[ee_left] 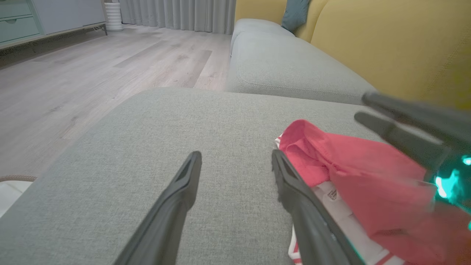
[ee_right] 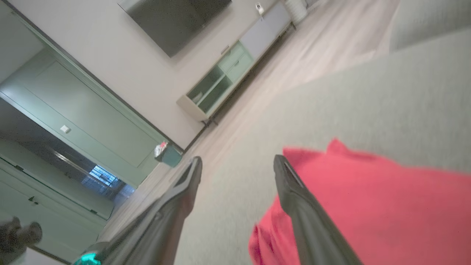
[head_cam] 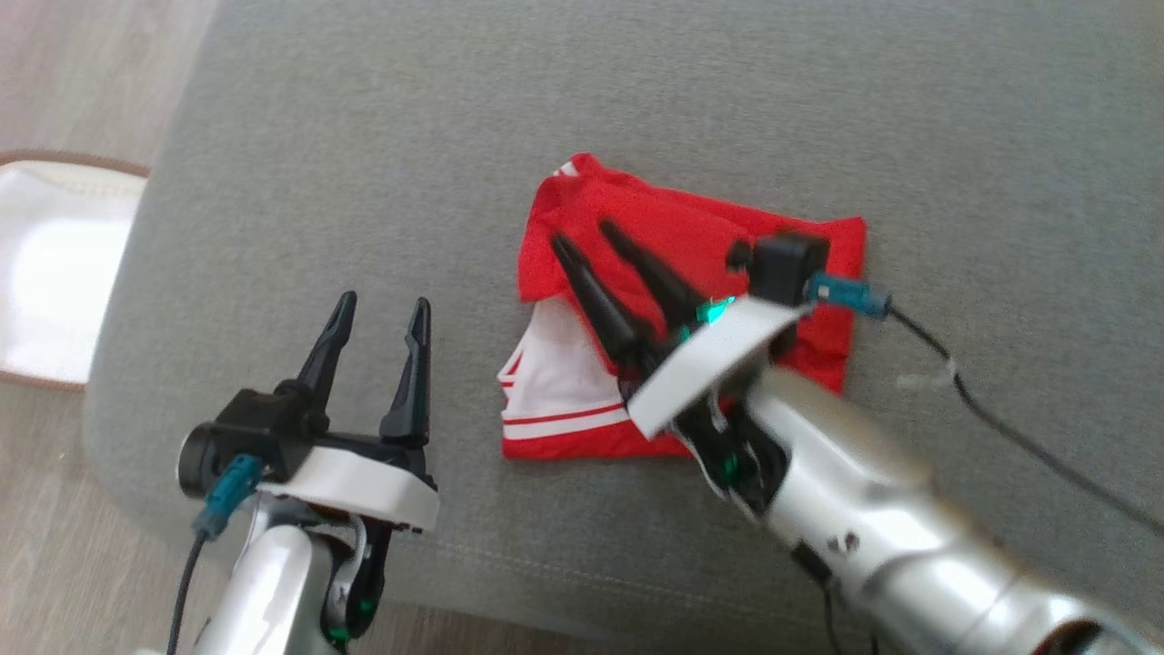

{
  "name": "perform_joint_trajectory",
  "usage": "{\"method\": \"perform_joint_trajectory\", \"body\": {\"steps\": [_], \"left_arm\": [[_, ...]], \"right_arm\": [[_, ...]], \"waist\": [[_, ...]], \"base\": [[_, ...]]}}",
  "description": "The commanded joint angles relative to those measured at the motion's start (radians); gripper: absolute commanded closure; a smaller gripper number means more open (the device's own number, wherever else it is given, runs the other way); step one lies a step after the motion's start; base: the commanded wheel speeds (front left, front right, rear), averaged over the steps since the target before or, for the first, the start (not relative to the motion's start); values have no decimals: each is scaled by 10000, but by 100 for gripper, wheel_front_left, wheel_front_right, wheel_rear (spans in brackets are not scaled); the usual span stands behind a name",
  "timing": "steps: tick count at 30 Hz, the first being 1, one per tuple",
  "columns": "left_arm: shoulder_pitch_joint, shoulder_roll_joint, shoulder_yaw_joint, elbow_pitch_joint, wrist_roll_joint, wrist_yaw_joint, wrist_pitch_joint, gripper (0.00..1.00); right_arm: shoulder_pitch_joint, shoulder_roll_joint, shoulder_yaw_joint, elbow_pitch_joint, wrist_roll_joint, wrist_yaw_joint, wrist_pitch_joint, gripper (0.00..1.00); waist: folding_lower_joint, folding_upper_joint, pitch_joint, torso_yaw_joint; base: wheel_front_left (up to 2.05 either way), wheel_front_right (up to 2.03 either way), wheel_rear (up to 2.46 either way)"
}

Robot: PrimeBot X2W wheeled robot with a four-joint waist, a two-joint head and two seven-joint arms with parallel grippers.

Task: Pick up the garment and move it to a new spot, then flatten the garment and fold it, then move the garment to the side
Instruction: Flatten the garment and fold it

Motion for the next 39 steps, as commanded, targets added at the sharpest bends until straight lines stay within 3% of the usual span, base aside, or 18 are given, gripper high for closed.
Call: {"method": "perform_joint_trajectory", "body": {"steps": [1,5,9,14,15,22,29,39], "left_arm": [[-421,151,441,-268,-45,30,-102,0],[-395,244,532,-326,-27,106,-119,0],[-328,359,637,-430,-14,214,-125,0],[-234,536,772,-576,-7,343,-102,0],[-234,536,772,-576,-7,343,-102,0],[-190,754,871,-833,-1,454,25,0],[-152,885,890,-936,-23,511,109,0],[-123,982,826,-994,-57,568,230,0]], "right_arm": [[-566,244,-13,-490,-331,35,-326,0],[-902,244,-928,-815,-1526,35,-537,0],[-435,173,-2799,-1319,-3494,35,-552,0],[1101,-435,-4926,-2445,-5577,35,-398,0],[1101,-435,-4926,-2445,-5577,35,-398,0],[3909,-570,-7438,-5036,-7329,35,968,0],[5982,-170,-8578,-7031,-7859,35,1952,0],[6739,132,-8862,-7885,-8142,35,2428,0]], "waist": [[0,0,-43,-212],[0,0,-167,-637],[0,0,-292,-1067],[0,0,-440,-1505],[0,0,-440,-1505],[0,0,-488,-1898],[0,0,-543,-2097],[0,0,-563,-2167]], "base": [[0,0,0],[0,0,0],[0,0,0],[0,0,0],[0,0,0],[0,0,0],[0,0,0],[0,0,0]]}}
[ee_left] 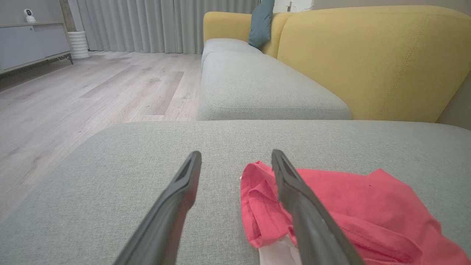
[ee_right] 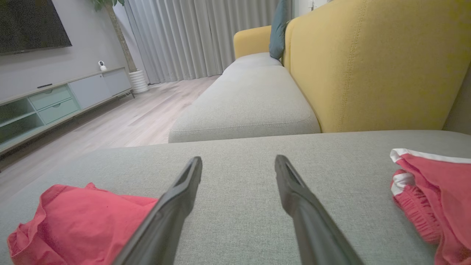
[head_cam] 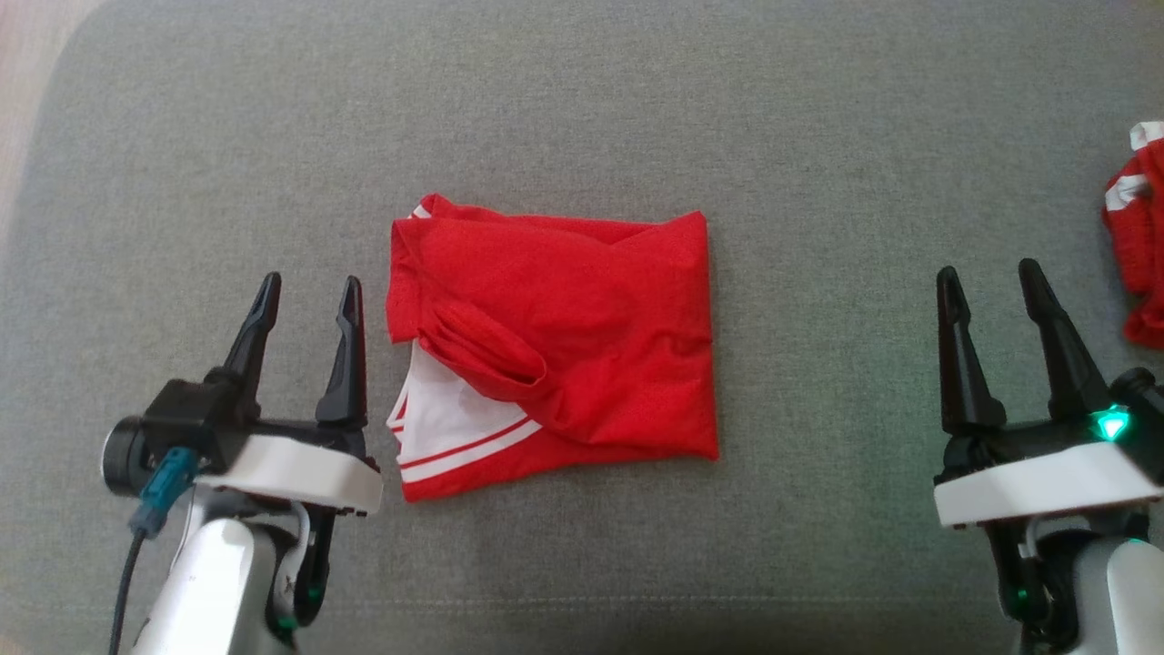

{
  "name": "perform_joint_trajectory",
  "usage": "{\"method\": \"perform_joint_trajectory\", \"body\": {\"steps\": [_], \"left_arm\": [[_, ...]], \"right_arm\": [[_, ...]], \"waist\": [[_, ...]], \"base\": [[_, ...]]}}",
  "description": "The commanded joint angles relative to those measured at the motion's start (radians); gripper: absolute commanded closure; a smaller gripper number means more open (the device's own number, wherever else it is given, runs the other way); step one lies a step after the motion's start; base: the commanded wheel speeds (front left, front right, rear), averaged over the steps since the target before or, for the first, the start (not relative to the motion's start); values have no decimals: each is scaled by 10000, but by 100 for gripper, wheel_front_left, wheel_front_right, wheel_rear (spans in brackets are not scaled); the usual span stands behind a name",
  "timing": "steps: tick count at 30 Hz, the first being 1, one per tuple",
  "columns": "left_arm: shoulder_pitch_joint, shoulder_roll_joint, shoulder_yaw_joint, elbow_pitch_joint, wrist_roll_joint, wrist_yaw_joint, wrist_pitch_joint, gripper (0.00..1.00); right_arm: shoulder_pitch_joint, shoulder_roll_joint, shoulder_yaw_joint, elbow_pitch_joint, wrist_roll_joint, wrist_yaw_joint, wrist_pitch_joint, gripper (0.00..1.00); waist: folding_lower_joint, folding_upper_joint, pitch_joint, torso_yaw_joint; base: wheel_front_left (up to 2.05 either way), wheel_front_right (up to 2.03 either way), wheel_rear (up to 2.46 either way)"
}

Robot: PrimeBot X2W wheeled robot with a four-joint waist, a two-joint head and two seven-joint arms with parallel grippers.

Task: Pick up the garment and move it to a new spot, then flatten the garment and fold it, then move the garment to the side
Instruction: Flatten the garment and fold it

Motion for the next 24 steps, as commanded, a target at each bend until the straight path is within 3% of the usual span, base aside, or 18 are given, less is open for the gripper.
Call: {"method": "perform_joint_trajectory", "body": {"steps": [1,9,10,12,20,24], "left_arm": [[-183,270,322,-367,-61,40,10,0],[-255,288,265,-349,-89,82,5,0],[-270,286,252,-352,-91,83,3,0],[-320,283,214,-362,-89,75,0,0],[-705,180,44,-244,-150,-62,-84,0],[-850,115,-30,-140,-155,-114,-143,0]], "right_arm": [[35,31,166,-453,-31,35,51,0],[-74,76,255,-394,-95,35,212,0],[-140,65,368,-311,-78,35,242,6],[-270,33,774,18,26,35,423,100],[-1696,56,3958,2464,1028,35,496,100],[-2380,91,4971,3720,1461,35,265,100]], "waist": [[0,0,14,9],[0,0,71,86],[0,0,86,102],[0,0,144,160],[0,0,561,673],[0,0,676,970]], "base": [[0,0,0],[0,0,0],[0,0,0],[0,0,0],[0,0,0],[0,0,0]]}}
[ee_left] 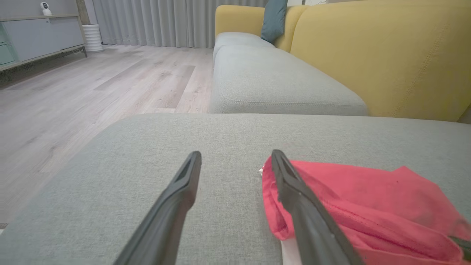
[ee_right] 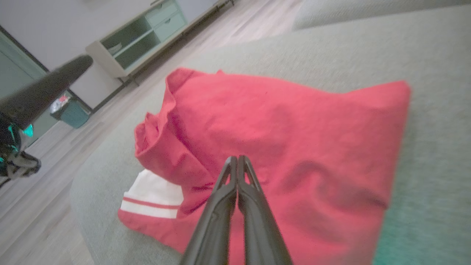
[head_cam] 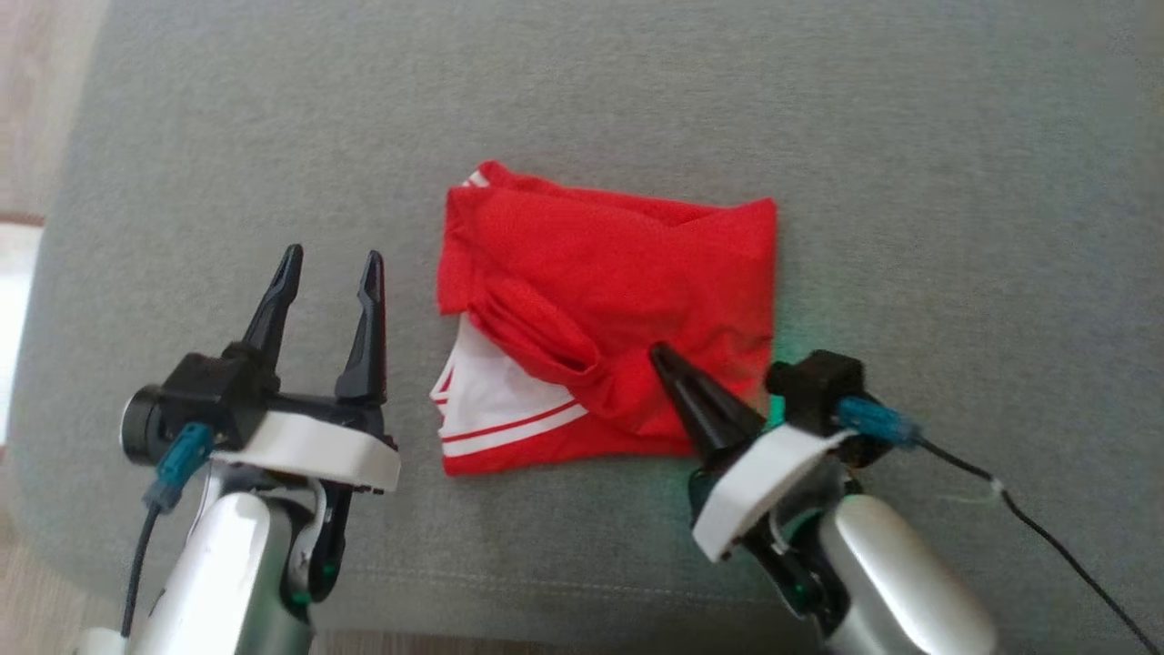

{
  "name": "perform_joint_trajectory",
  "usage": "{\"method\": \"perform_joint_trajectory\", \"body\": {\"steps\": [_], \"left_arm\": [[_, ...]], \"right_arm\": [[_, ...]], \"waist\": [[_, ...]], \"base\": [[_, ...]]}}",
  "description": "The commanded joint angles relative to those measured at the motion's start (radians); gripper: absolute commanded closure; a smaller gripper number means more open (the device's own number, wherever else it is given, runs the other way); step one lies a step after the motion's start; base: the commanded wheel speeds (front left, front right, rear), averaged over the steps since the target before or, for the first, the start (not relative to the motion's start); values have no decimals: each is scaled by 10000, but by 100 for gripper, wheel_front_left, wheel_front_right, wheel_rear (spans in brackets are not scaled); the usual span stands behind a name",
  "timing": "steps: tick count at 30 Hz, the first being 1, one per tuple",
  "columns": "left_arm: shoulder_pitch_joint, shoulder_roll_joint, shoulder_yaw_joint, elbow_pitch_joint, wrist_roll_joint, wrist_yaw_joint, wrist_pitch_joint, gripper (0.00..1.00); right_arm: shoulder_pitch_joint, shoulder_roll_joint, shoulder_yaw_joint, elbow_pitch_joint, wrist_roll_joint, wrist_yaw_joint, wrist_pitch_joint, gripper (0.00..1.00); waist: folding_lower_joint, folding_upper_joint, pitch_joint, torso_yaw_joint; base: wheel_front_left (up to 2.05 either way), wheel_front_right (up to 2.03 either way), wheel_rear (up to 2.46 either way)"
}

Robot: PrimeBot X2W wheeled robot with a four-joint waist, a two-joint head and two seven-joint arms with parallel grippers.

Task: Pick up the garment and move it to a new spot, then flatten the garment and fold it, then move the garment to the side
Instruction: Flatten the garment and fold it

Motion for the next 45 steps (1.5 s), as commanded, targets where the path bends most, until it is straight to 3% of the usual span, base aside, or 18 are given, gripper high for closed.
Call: {"method": "perform_joint_trajectory", "body": {"steps": [1,9,19,23,27,32,33,34,35,41,45], "left_arm": [[-370,126,289,-254,-40,-31,-86,0],[-487,18,245,18,-76,-80,-214,0],[-465,-17,258,136,-95,-74,-282,0],[-435,-18,278,165,-104,-55,-295,0],[-238,59,375,190,-125,33,-304,0],[93,225,503,122,-125,202,-284,0],[154,262,524,86,-110,246,-273,0],[215,300,551,44,-101,290,-265,0],[273,334,582,-8,-98,330,-260,0],[593,526,751,-321,-91,535,-241,0],[743,611,824,-436,-111,590,-245,0]], "right_arm": [[-256,42,320,-57,129,35,-138,100],[-1361,71,1582,2011,1162,35,-685,100],[-2096,74,3768,2377,2546,35,-730,100],[-2458,75,4396,2547,2396,35,-736,100],[-2518,71,4055,2308,1886,35,-1120,100],[-1689,-327,2390,1186,1321,35,-1298,100],[-1416,-423,1889,892,1175,35,-1296,94],[-1103,-469,1345,584,1085,35,-1261,60],[-803,-522,765,249,908,35,-1241,0],[877,-384,-2743,-1882,-363,35,-1128,0],[1488,-249,-3850,-2745,-825,35,-850,0]], "waist": [[-1,0,109,216],[-1,0,166,652],[-1,0,126,628],[-1,0,45,550],[-1,0,-235,317],[-1,0,-605,-38],[-1,0,-677,-103],[-1,0,-745,-173],[-1,0,-799,-237],[-1,0,-1104,-563],[-1,0,-1249,-677]], "base": [[0,0,0],[0,0,0],[0,0,0],[0,0,0],[0,0,0],[0,0,0],[0,0,0],[0,0,0],[0,0,0],[0,0,0],[0,0,0]]}}
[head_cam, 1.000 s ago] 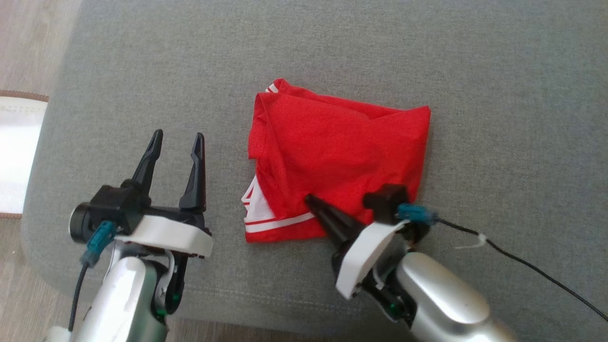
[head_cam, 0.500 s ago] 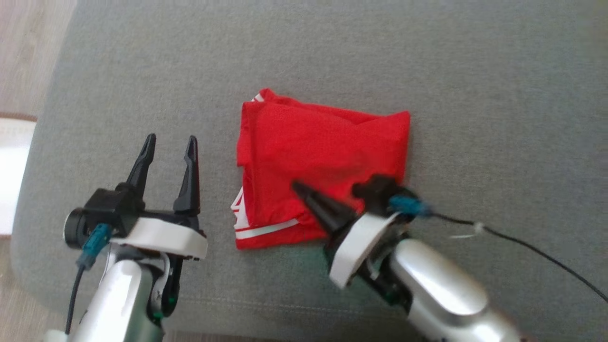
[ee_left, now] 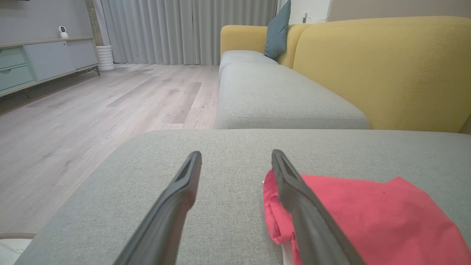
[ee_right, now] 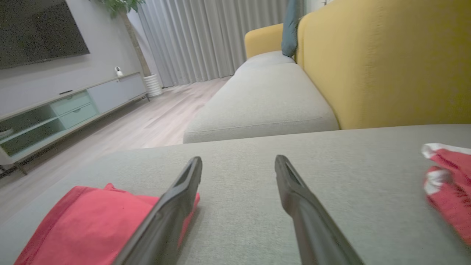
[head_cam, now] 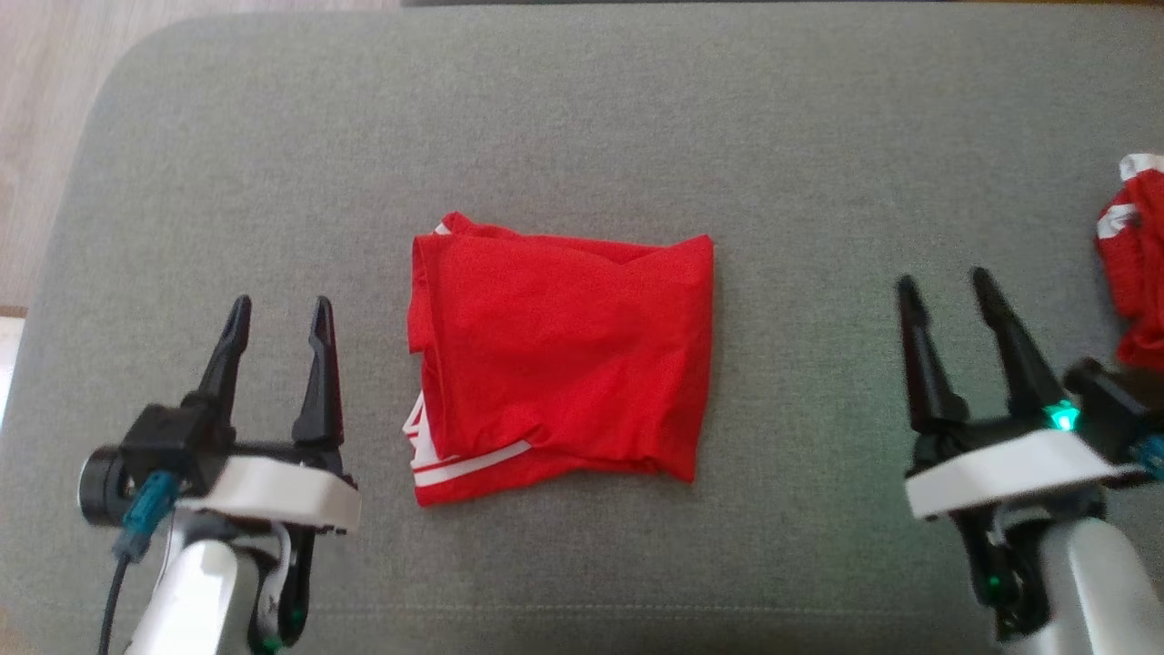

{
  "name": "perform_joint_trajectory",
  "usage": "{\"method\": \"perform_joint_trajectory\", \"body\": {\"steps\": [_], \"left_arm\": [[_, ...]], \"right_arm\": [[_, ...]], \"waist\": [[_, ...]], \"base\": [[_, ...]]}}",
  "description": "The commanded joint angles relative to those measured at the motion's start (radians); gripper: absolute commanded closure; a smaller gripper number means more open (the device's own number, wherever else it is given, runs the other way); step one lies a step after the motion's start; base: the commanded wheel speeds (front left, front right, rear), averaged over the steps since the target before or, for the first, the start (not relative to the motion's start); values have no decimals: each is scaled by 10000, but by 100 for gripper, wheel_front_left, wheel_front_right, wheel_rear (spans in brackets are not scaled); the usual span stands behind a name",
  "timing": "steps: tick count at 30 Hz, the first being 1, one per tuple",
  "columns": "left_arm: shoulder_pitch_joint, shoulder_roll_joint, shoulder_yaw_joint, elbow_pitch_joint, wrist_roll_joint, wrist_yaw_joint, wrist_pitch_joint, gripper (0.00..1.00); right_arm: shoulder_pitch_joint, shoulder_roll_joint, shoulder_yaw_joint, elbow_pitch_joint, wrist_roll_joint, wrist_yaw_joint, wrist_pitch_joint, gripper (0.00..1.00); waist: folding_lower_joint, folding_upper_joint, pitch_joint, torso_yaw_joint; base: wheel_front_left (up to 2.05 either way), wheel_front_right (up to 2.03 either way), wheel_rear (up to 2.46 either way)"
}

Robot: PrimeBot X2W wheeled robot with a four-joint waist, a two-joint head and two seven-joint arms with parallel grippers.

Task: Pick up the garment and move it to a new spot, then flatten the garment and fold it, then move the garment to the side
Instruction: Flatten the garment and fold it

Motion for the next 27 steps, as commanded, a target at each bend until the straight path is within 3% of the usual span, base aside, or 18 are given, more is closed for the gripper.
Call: {"method": "perform_joint_trajectory", "body": {"steps": [1,11,27], "left_arm": [[-52,273,438,-376,-47,56,-56,0],[666,556,407,-554,-68,106,90,0],[1349,642,119,-809,-88,249,432,0]], "right_arm": [[41,120,55,-574,-155,37,112,0],[1327,332,-659,-1822,-416,37,883,0],[2210,403,-868,-2175,-404,37,1225,0]], "waist": [[0,0,-136,-84],[0,0,-972,-284],[0,0,-1659,-343]], "base": [[0,0,0],[0,0,0],[0,0,0]]}}
